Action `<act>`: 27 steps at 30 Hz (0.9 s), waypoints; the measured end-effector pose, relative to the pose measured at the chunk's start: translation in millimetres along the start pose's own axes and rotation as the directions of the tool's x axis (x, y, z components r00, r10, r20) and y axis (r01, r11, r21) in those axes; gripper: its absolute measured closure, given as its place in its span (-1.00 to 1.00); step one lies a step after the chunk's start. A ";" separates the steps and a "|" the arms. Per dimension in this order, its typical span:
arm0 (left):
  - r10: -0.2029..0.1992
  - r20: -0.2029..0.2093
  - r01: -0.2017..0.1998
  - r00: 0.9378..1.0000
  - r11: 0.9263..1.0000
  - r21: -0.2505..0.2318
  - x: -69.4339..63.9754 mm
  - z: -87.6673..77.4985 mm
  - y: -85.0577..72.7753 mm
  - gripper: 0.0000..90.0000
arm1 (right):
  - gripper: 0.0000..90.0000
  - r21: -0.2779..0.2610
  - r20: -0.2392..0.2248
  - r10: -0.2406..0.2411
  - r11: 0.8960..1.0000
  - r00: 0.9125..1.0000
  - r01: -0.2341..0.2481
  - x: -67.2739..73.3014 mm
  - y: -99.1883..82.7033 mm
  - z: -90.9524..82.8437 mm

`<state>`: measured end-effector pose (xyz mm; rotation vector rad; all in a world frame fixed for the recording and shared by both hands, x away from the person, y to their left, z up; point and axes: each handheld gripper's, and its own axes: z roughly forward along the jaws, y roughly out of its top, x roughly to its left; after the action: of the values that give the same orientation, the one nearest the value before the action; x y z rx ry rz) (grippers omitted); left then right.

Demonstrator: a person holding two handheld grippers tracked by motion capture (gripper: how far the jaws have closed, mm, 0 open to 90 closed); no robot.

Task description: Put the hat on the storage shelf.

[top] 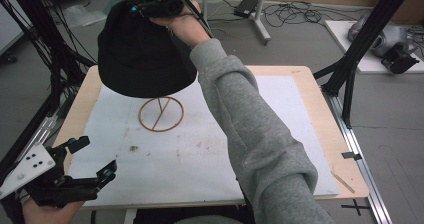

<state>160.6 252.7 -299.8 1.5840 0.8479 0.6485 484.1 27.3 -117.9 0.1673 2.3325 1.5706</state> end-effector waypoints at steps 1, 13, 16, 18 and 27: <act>-0.001 0.000 0.001 1.000 1.000 0.001 0.0 0.4 -0.4 -0.96 | 0.88 0.004 0.001 0.006 1.000 1.000 -0.006 -0.8 -2.4 2.5; 0.005 0.003 -0.005 1.000 1.000 0.005 -0.6 4.7 -2.6 -0.96 | 0.87 0.036 0.034 0.058 0.998 0.998 -0.059 -1.9 -31.5 25.5; 0.001 0.000 -0.001 1.000 1.000 0.006 0.7 5.5 -3.8 -0.96 | 0.87 0.048 0.029 0.064 0.997 0.997 -0.066 -0.4 -38.8 31.1; -0.005 -0.002 0.005 1.000 1.000 0.009 1.6 5.8 -4.6 -0.96 | 0.87 0.052 0.028 0.078 0.995 0.997 -0.079 0.0 -44.0 34.0; -0.002 -0.002 0.002 1.000 1.000 0.004 0.9 6.6 -4.8 -0.96 | 0.86 0.054 -0.006 0.130 0.990 0.991 -0.130 3.0 -61.4 40.7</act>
<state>165.6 249.9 -305.7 1.5865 0.8531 0.6479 499.7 40.2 -188.8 0.3311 2.4159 1.5720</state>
